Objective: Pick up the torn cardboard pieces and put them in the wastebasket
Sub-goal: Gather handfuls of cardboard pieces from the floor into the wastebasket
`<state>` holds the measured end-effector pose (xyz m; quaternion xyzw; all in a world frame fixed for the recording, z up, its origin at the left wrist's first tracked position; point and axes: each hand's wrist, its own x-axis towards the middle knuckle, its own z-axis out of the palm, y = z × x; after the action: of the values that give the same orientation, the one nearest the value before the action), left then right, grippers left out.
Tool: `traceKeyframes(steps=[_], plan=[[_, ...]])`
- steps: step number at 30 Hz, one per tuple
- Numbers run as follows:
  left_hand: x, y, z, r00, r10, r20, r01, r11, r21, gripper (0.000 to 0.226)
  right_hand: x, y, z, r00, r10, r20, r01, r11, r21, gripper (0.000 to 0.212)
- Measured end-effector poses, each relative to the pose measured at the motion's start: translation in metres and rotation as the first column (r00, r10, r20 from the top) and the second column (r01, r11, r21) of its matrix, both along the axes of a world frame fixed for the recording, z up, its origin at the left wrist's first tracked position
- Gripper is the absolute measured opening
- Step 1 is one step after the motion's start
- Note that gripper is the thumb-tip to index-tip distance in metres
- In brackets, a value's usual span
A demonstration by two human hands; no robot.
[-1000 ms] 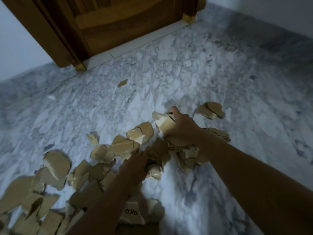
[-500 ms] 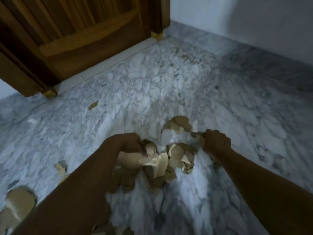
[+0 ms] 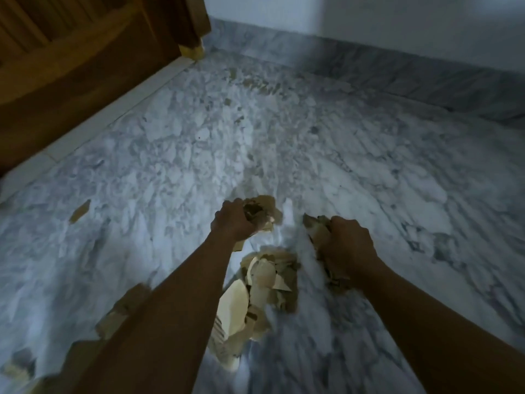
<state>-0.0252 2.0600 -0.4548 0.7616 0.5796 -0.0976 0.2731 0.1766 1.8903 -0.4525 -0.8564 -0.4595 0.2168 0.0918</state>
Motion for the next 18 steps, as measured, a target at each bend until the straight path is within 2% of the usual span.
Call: traceKeyframes(steps=[5,7,9,11,14,16,18], plan=[[-0.005,-0.006,0.006,0.993,0.047,0.105,-0.04,0.997,-0.062,0.094,-0.006,0.001,0.009,1.0,-0.014,0.012,0.015,0.999,-0.036,0.041],[-0.015,-0.015,0.007,0.973,0.137,0.183,-0.107,0.98,-0.166,0.102,-0.009,0.001,0.013,0.999,-0.034,0.008,0.034,0.997,-0.067,0.046],[-0.033,-0.026,0.012,0.941,0.203,0.271,-0.144,0.964,-0.225,0.094,-0.009,0.004,0.022,0.998,-0.065,-0.013,0.063,0.994,-0.094,0.044],[-0.057,-0.031,0.015,0.957,0.127,0.261,-0.089,0.984,-0.152,0.085,-0.012,0.017,0.037,0.986,-0.139,-0.09,0.131,0.987,-0.089,0.05],[-0.097,-0.03,0.02,0.964,0.077,0.253,-0.043,0.989,-0.138,0.076,-0.033,0.056,0.061,0.941,-0.157,-0.299,0.166,0.986,0.005,0.084],[-0.12,-0.023,0.025,0.962,0.09,0.257,-0.056,0.989,-0.14,0.067,-0.058,0.087,0.075,0.937,-0.038,-0.348,0.057,0.997,0.043,0.097],[-0.142,-0.016,0.032,0.956,0.103,0.275,-0.063,0.987,-0.151,0.065,-0.091,0.114,0.082,0.93,0.129,-0.343,-0.136,0.991,0.006,0.098]])
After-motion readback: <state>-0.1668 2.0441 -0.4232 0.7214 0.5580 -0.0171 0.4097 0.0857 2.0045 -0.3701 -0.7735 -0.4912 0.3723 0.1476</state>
